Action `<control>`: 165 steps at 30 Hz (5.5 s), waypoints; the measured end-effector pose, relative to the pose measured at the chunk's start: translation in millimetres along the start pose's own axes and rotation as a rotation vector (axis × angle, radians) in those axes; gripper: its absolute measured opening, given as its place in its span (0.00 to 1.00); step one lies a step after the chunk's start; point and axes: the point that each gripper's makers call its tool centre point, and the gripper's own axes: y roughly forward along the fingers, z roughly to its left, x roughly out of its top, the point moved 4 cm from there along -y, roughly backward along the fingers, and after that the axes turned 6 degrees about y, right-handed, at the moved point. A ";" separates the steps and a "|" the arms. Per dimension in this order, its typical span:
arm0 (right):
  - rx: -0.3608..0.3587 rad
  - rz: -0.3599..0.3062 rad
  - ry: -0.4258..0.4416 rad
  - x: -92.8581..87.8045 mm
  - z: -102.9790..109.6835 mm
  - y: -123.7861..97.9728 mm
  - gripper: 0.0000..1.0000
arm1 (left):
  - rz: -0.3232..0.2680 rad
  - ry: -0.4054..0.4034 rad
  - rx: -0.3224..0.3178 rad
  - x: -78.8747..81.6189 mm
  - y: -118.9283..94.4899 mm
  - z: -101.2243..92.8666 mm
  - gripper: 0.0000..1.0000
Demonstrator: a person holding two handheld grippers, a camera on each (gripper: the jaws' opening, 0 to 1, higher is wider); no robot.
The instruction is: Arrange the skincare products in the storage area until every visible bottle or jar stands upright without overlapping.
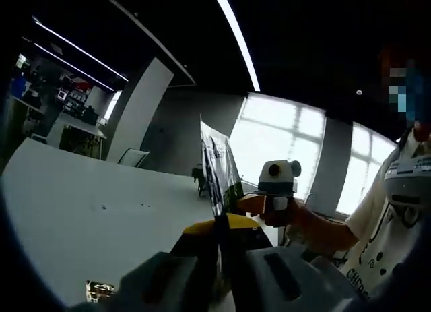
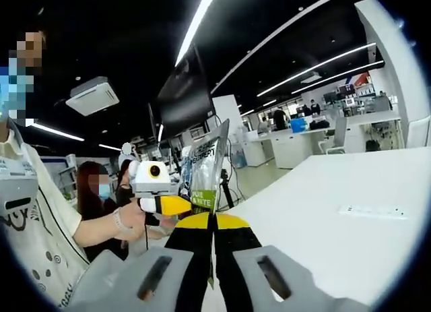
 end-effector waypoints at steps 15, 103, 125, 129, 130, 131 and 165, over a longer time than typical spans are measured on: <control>-0.070 0.046 -0.061 -17.3 4.9 -4.3 0.09 | 0.056 -0.068 0.008 -12.5 -12.9 -10.4 0.00; -0.148 0.597 -0.236 -201.5 21.9 6.1 0.23 | 0.610 -0.397 0.210 -211.5 -42.4 13.7 0.00; -0.155 0.801 -0.352 -247.1 12.2 9.0 0.21 | 0.657 -0.260 0.220 -223.1 -35.6 12.4 0.00; -0.167 0.803 -0.353 -247.6 11.1 8.7 0.21 | 0.683 -0.170 0.208 -224.5 -35.1 13.1 0.00; -0.168 0.805 -0.351 -248.3 10.1 8.7 0.21 | 0.690 -0.161 0.204 -225.2 -35.2 12.7 0.00; -0.168 0.813 -0.349 -250.0 9.0 8.2 0.21 | 0.688 -0.154 0.206 -225.8 -34.4 13.1 0.00; -0.175 0.822 -0.306 -256.0 6.1 4.8 0.18 | 0.716 0.374 0.296 -198.4 -34.4 31.2 0.13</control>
